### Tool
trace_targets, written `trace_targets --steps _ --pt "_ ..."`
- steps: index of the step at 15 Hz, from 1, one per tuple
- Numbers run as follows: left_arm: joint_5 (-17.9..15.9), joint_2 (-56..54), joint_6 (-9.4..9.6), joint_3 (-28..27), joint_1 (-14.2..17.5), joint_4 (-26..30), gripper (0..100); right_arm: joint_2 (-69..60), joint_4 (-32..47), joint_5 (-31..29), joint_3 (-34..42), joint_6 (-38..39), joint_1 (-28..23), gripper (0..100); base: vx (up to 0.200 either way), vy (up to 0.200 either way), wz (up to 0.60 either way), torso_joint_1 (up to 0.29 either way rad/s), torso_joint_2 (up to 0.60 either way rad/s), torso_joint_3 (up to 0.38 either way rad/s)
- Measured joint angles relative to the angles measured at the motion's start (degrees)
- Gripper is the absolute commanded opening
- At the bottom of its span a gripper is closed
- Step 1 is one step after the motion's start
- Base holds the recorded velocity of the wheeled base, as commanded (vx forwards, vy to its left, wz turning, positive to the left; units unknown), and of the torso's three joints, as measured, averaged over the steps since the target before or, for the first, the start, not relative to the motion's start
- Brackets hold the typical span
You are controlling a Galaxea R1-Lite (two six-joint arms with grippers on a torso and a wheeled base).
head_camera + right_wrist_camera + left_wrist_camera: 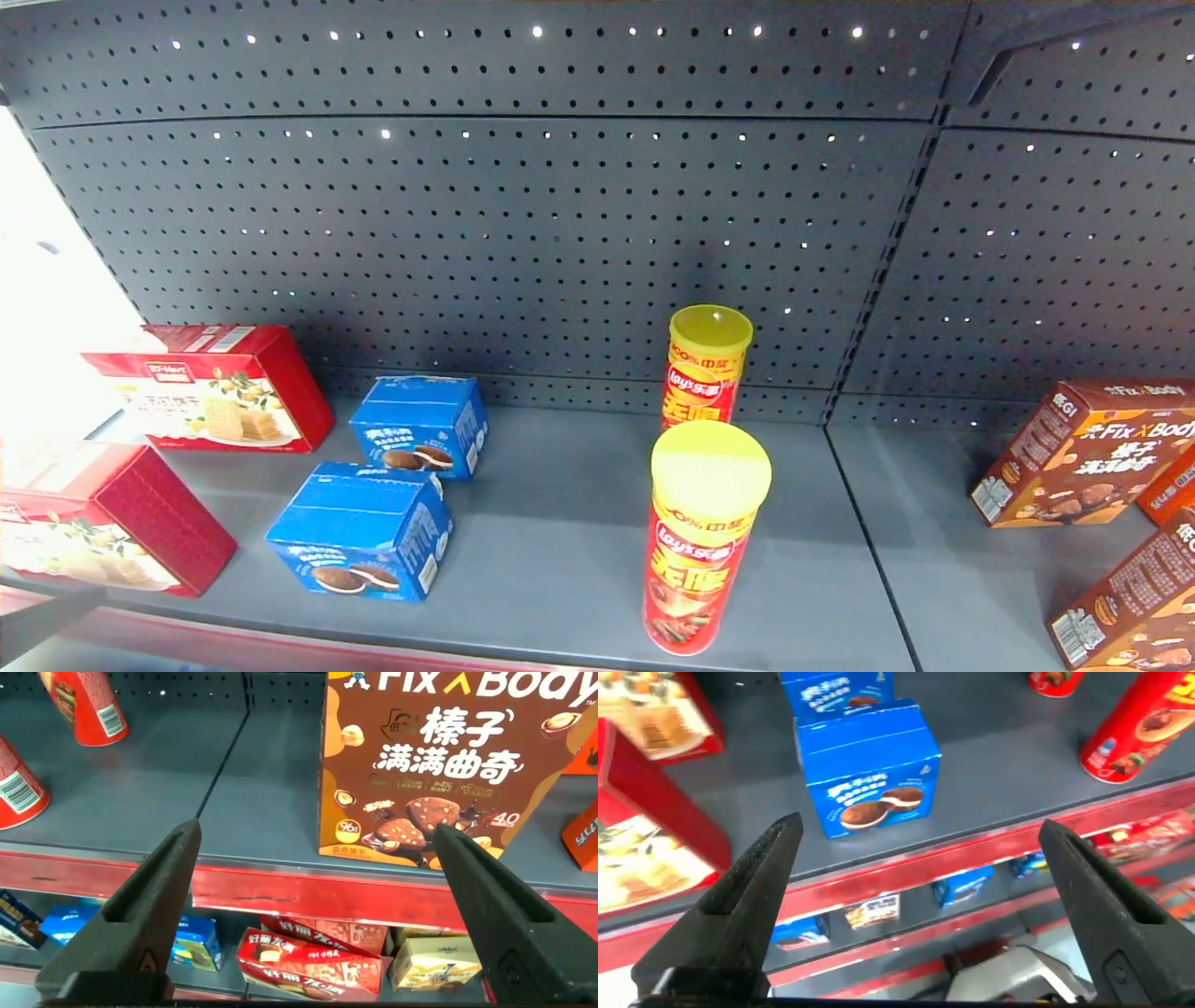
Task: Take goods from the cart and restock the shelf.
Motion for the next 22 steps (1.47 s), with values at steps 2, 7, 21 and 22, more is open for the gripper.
trace_targets --steps 2,7,21,22 --pt "-0.71 1.68 -1.80 -0.28 -2.71 -1.56 100 0.02 0.02 0.00 0.00 -0.02 0.00 100 0.000 0.000 0.00 0.000 0.00 0.000" --pt "16.48 5.02 -10.73 -0.34 -29.54 -5.32 100 0.02 0.02 -0.05 0.00 0.00 0.00 100 0.000 0.000 0.00 0.000 0.00 0.000" --pt "30.45 43.64 -3.27 -9.50 -41.40 -28.21 100 0.02 0.02 -0.05 0.00 0.00 0.00 100 0.000 0.000 0.00 0.000 0.00 0.000" --pt "30.88 45.59 -3.23 -11.39 -42.42 -28.45 100 0.02 0.02 -0.05 0.00 0.00 0.00 100 0.000 0.000 0.00 0.000 0.00 0.000"
